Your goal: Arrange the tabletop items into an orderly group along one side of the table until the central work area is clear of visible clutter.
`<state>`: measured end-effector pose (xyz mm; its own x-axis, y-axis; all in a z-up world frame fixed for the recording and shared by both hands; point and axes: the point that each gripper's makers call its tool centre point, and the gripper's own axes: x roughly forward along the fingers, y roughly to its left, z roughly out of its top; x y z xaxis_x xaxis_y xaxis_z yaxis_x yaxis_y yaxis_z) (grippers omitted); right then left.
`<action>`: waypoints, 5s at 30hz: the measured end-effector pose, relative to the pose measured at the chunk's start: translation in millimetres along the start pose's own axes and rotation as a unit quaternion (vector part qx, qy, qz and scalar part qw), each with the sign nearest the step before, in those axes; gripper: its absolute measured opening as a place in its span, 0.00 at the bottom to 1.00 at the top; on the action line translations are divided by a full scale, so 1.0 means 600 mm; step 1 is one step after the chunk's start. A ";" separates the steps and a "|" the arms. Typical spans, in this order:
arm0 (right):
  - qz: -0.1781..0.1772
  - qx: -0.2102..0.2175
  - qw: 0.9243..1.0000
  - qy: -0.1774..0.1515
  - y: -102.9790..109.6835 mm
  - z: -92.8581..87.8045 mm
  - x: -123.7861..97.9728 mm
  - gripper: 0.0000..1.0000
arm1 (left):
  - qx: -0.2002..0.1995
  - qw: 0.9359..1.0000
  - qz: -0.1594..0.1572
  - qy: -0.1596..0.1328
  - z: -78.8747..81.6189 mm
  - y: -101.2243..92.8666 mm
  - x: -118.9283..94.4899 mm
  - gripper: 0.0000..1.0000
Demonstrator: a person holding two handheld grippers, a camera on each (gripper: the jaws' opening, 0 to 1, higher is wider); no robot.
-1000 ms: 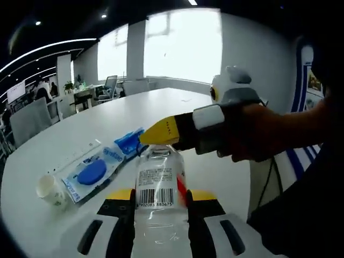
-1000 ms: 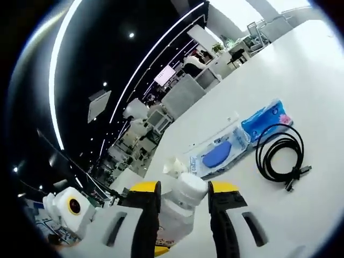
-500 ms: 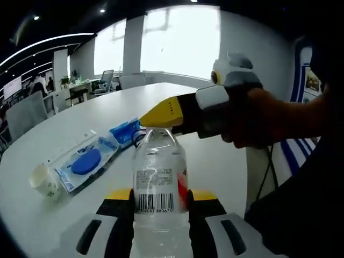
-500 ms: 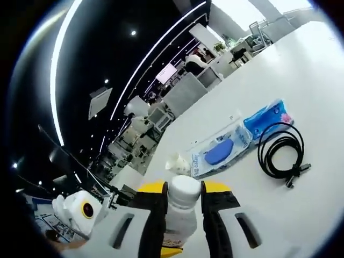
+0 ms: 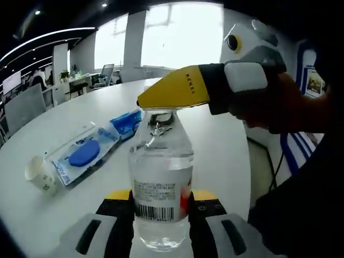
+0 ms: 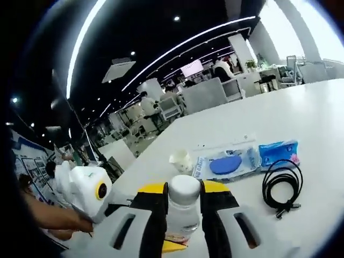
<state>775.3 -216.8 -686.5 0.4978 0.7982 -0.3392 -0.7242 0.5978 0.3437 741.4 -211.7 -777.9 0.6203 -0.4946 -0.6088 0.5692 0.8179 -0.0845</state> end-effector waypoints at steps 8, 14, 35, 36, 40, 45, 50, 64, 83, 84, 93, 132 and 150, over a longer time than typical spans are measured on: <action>0.020 -0.071 0.997 0.017 0.037 -0.007 0.005 0.16 | 0.019 1.000 0.002 0.020 -0.018 0.016 0.006 0.36; 0.035 -0.101 0.994 0.025 0.052 -0.021 0.003 0.17 | 0.034 0.999 -0.003 0.025 -0.029 0.019 0.011 0.36; 0.074 -0.066 0.993 0.057 0.077 -0.073 0.010 0.18 | 0.028 0.999 -0.013 0.033 -0.084 0.010 0.011 0.39; 0.076 -0.064 0.993 0.057 0.077 -0.074 0.010 0.18 | 0.033 0.999 -0.012 0.031 -0.084 0.009 0.010 0.39; 0.074 -0.053 0.994 0.051 0.073 -0.075 0.007 0.21 | 0.042 0.999 -0.005 0.026 -0.085 0.009 0.003 0.38; 0.071 -0.053 0.996 0.031 0.067 -0.061 -0.003 0.39 | 0.040 0.999 0.008 0.025 -0.084 0.012 -0.016 0.35; 0.070 -0.057 0.996 0.018 0.063 -0.050 -0.018 0.55 | 0.019 1.000 0.012 0.014 -0.077 0.012 -0.039 0.37; 0.041 -0.088 0.995 0.009 0.010 -0.038 -0.066 0.83 | 0.003 0.999 0.030 -0.031 -0.002 0.005 -0.093 0.46; -0.016 -0.117 0.993 0.030 -0.077 -0.059 -0.119 1.00 | 0.088 0.996 -0.009 0.001 0.064 -0.005 -0.076 0.37; -0.019 -0.114 0.993 0.031 -0.080 -0.061 -0.120 1.00 | 0.091 0.996 -0.009 0.010 0.061 -0.004 -0.076 0.36; -0.042 -0.094 0.994 0.032 -0.104 -0.071 -0.127 0.98 | 0.099 0.994 -0.033 0.015 0.064 -0.014 -0.065 0.23; -0.056 -0.091 0.994 0.037 -0.116 -0.074 -0.120 0.96 | 0.110 0.993 -0.014 0.048 0.082 0.121 -0.153 0.20; -0.067 -0.092 0.993 0.036 -0.110 -0.063 -0.100 0.96 | 0.116 0.991 -0.024 0.064 0.048 0.251 -0.199 0.19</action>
<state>775.5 -306.9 -721.8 0.5649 0.7008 -0.4356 -0.7316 0.6695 0.1283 768.7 -37.9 -695.5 0.5243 -0.4777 -0.7049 0.7148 0.6968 0.0594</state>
